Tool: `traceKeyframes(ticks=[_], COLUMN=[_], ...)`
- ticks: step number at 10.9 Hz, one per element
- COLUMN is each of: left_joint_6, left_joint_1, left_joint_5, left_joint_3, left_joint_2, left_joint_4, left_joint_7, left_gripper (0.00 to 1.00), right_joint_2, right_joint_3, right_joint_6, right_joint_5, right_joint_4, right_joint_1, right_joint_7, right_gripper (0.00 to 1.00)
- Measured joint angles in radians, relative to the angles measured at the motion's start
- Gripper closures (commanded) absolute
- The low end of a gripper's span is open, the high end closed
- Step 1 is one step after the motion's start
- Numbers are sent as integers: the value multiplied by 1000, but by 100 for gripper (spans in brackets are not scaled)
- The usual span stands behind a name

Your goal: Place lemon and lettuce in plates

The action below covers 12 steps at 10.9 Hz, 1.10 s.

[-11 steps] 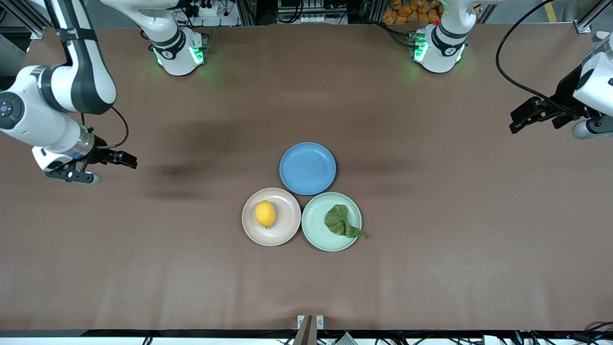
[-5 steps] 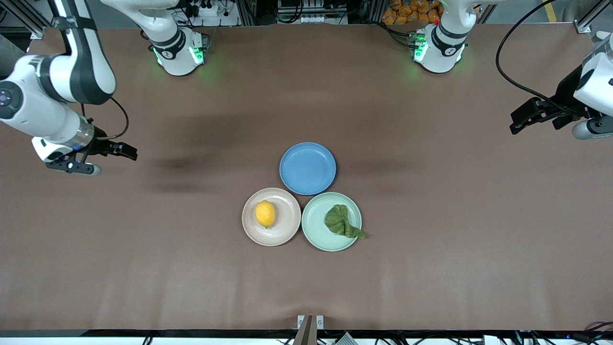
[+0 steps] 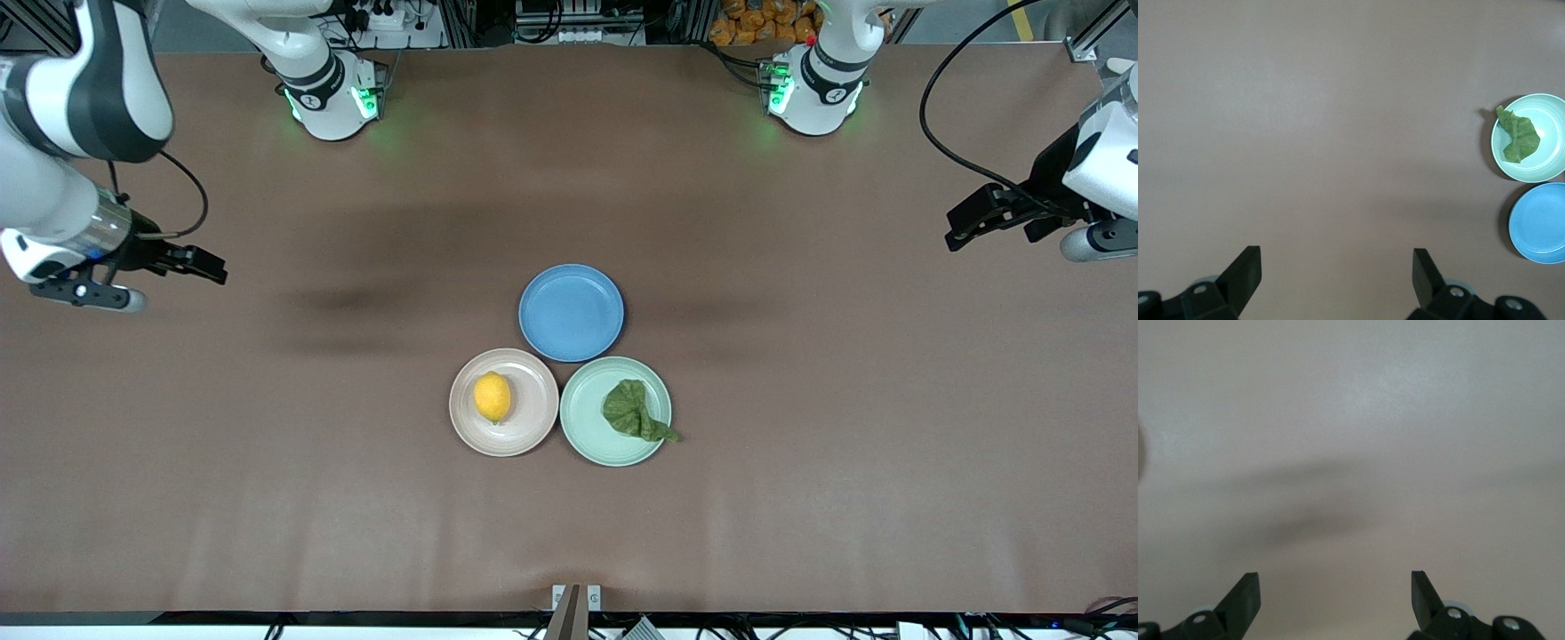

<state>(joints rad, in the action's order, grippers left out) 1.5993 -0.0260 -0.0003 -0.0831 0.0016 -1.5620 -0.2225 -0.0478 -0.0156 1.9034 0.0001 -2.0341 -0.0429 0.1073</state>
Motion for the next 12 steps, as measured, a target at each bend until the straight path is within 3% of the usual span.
traceKeyframes(ticks=[6, 12], left_joint_6=[6, 7], left_joint_1=[0, 0], left_joint_5=[0, 0], left_joint_3=[0, 0], left_joint_2=[1, 2], left_joint_4=[0, -1], left_joint_7=[0, 0], left_gripper=[0, 0], right_joint_2=[-3, -2], right_joint_3=[8, 12], right_joint_6=[-254, -309], right_joint_5=[0, 0], right_joint_4=[258, 395], right_joint_1=[0, 6], right_joint_7=[18, 22], right_gripper=[0, 0])
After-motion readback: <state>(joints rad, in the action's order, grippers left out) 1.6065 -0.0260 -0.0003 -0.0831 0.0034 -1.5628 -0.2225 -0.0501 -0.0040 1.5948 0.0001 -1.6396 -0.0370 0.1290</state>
